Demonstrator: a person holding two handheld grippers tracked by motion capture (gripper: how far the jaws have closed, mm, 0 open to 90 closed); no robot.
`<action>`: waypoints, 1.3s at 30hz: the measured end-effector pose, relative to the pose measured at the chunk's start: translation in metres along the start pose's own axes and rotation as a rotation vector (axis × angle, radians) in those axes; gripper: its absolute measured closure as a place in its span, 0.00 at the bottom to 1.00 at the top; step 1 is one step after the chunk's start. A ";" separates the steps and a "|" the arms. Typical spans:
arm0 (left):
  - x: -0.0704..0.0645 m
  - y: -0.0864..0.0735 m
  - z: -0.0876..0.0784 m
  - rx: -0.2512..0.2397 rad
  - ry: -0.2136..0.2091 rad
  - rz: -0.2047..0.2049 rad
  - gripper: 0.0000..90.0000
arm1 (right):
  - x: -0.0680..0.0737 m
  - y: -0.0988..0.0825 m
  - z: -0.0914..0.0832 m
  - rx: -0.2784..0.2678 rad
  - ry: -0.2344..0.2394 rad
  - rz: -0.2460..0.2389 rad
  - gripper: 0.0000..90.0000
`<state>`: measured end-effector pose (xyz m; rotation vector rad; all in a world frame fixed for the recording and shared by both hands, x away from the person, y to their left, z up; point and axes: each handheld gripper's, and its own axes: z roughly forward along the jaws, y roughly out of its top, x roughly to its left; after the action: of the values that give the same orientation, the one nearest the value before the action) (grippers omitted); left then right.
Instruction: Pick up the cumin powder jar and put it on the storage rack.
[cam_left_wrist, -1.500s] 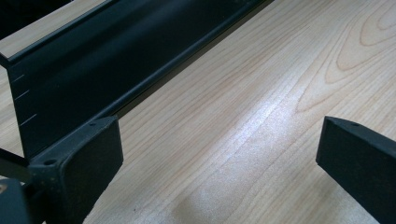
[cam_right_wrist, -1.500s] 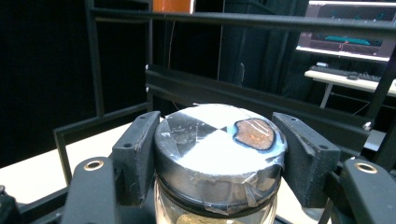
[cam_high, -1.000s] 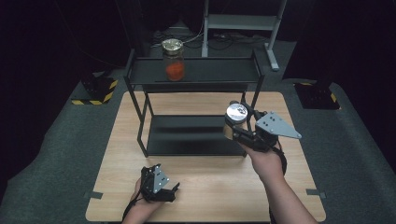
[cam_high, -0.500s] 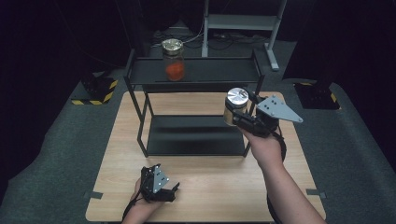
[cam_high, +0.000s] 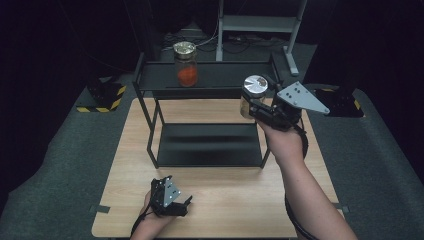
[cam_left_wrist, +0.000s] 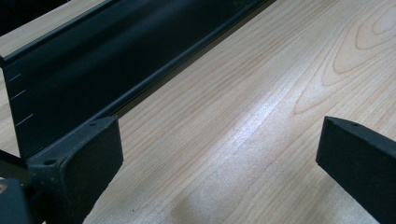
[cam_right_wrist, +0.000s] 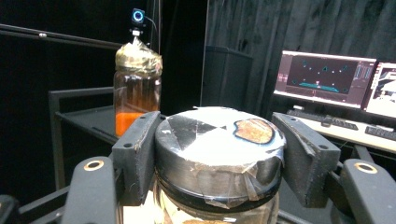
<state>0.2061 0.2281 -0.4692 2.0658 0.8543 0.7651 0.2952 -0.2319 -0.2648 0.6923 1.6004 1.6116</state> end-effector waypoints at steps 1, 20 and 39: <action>0.000 0.000 0.000 -0.003 0.000 -0.004 0.01 | 0.000 0.002 0.001 -0.001 -0.001 0.003 0.38; 0.003 -0.002 -0.001 -0.013 -0.006 -0.014 0.01 | 0.000 0.025 0.033 -0.030 -0.030 0.022 0.39; 0.003 -0.005 -0.003 -0.025 -0.009 -0.018 0.01 | -0.004 0.029 0.075 -0.020 -0.066 0.039 0.38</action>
<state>0.2047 0.2341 -0.4709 2.0353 0.8531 0.7520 0.3545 -0.1891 -0.2306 0.7622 1.5301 1.6140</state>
